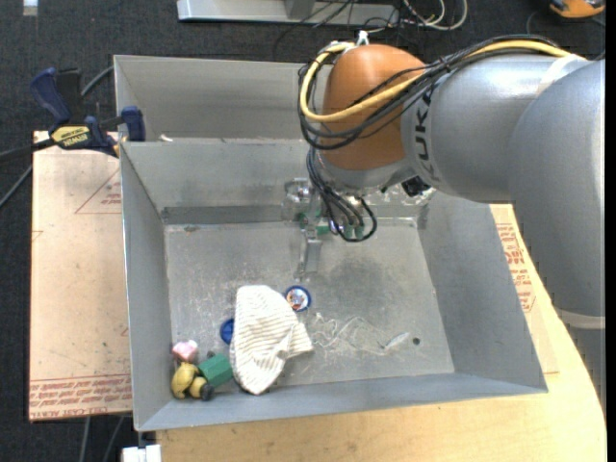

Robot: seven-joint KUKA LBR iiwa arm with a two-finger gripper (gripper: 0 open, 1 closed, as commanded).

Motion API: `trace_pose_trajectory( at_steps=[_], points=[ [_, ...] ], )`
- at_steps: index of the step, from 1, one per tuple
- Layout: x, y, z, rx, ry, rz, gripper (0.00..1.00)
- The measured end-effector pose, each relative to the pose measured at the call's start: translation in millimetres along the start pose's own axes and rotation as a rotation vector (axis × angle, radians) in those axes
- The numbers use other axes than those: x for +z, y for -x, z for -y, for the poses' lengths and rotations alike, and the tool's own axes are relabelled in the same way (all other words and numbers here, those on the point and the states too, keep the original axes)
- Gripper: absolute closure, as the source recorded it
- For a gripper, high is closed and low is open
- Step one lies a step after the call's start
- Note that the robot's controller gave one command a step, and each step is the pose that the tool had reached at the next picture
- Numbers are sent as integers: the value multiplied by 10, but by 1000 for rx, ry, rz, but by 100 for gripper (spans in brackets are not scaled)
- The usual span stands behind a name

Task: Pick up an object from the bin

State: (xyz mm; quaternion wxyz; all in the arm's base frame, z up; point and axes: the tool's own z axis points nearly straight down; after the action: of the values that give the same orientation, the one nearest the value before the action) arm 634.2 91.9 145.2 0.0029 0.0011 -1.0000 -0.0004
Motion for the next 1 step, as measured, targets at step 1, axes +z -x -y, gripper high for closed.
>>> trace_pose_trajectory(
  at_steps=[1],
  points=[
    [-51,17,7,3,1,7,0]
  ],
)
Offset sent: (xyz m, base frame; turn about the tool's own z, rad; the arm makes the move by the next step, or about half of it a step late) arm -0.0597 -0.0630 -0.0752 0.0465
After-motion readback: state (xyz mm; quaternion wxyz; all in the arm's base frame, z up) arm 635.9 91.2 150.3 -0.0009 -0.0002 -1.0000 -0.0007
